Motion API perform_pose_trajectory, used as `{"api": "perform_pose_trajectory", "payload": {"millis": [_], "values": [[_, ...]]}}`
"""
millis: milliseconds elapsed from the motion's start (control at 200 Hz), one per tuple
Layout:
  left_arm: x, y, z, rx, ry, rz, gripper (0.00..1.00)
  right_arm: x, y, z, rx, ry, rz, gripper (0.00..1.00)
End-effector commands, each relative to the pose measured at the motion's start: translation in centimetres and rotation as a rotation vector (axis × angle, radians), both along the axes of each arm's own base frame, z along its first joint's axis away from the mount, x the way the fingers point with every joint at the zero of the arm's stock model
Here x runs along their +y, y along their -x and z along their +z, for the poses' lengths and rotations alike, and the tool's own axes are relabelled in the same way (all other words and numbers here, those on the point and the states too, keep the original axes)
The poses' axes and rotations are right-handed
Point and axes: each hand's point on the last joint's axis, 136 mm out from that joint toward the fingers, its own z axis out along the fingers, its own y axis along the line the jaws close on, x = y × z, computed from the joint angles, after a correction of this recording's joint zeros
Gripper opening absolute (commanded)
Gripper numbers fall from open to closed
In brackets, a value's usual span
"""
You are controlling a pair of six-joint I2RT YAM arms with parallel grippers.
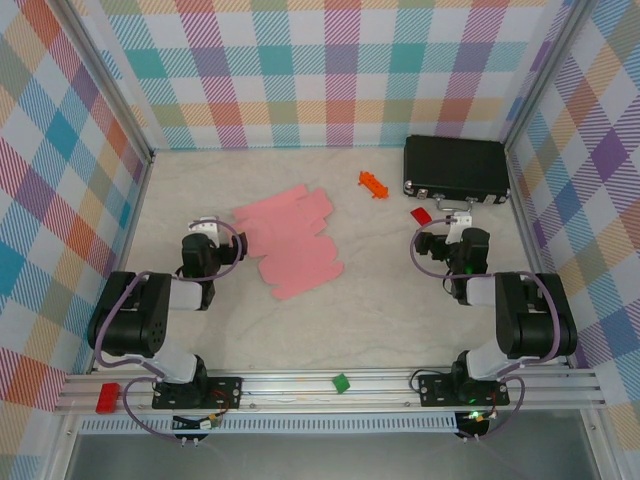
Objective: Fold the paper box
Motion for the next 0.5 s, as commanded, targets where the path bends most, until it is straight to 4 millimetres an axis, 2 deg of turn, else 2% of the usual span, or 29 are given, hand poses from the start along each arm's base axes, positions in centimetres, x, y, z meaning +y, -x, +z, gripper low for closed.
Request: {"api": "perform_pose_trajectory", "payload": {"millis": [0,130,180,240,365,495], "values": [[1.3,0.4,2.8,-0.057,-0.007,0.079,1.00,-0.1,-0.6,2.9,-0.028,0.007,-0.010,0.99],[3.2,1.7,5.1,-0.066,0.028,0.204,1.00,-0.2,-0.1,3.3,0.105,-0.025,-0.029,0.99],[4.0,2.3,5.8,-0.052,0.069,0.273,1.00,-0.1,-0.2,4.0,0.141,-0.047,-0.038,0.99],[4.3,2.9,6.6,-0.019,0.117,0.315,1.00,0.0,-0.2,4.3,0.207,-0.077,-0.047,0.99],[4.1,3.9,7.1,0.104,0.209,0.364,1.00,0.4,-0.7,5.1,0.323,-0.171,-0.084,0.99],[2.6,4.8,6.6,0.274,0.273,0.337,1.00,3.4,-1.3,5.9,0.440,-0.275,0.015,0.99]]}}
